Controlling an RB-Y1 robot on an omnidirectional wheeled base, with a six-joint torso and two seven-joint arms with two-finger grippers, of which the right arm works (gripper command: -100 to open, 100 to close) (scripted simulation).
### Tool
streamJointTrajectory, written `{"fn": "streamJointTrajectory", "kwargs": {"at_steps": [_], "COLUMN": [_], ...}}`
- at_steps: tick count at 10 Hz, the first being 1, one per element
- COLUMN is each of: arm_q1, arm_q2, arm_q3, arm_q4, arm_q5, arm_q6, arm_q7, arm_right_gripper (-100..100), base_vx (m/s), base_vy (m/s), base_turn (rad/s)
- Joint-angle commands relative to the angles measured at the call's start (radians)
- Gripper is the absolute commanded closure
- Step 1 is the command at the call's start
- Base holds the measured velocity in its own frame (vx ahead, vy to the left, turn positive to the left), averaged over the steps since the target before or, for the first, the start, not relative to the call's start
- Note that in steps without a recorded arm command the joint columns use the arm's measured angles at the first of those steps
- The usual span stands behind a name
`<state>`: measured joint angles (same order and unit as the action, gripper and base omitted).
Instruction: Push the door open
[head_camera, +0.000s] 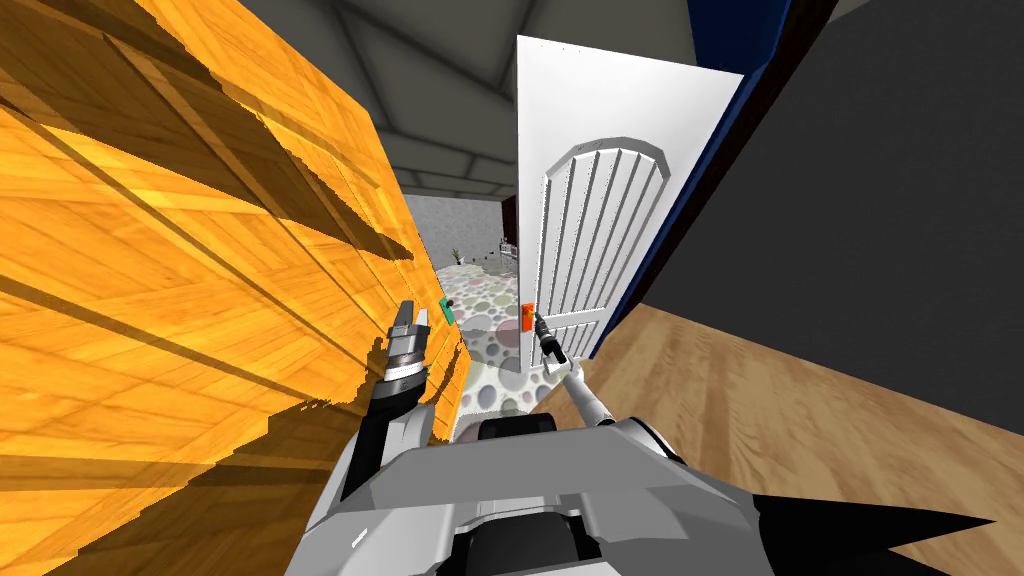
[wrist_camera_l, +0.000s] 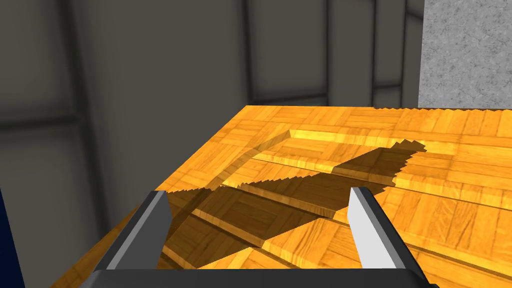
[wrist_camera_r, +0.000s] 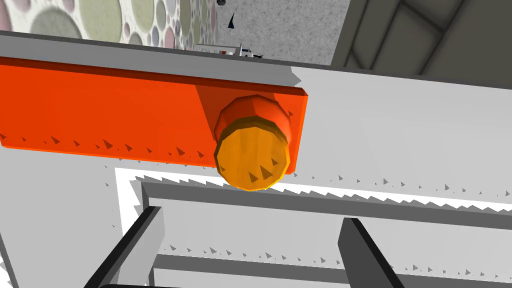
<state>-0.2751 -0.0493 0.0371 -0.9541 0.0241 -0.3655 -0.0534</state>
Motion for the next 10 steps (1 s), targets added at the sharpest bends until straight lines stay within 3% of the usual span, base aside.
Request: {"fn": "streamJointTrajectory", "kwargs": {"at_steps": [1,3,4,5,10], "arm_q1": [0.000,-0.001,-0.002,-0.002,-0.002], "arm_q2": [0.002,0.013,0.010,0.010,0.010], "arm_q3": [-0.003,-0.009,-0.008,-0.008,-0.008], "arm_q4": [0.003,0.007,0.008,0.008,0.008], "arm_q5": [0.000,-0.001,-0.001,-0.001,-0.001], "arm_q6": [-0.005,-0.010,-0.010,-0.010,-0.010], "arm_q7": [0.002,0.004,0.003,0.003,0.003], "arm_right_gripper": [-100,-100,-100,100,100], "base_vx": [0.185,0.213,0.085,-0.010,-0.017], "base_vy": [0.036,0.047,0.026,-0.004,-0.005], "base_turn": [0.023,0.021,0.003,-0.004,0.001]}}
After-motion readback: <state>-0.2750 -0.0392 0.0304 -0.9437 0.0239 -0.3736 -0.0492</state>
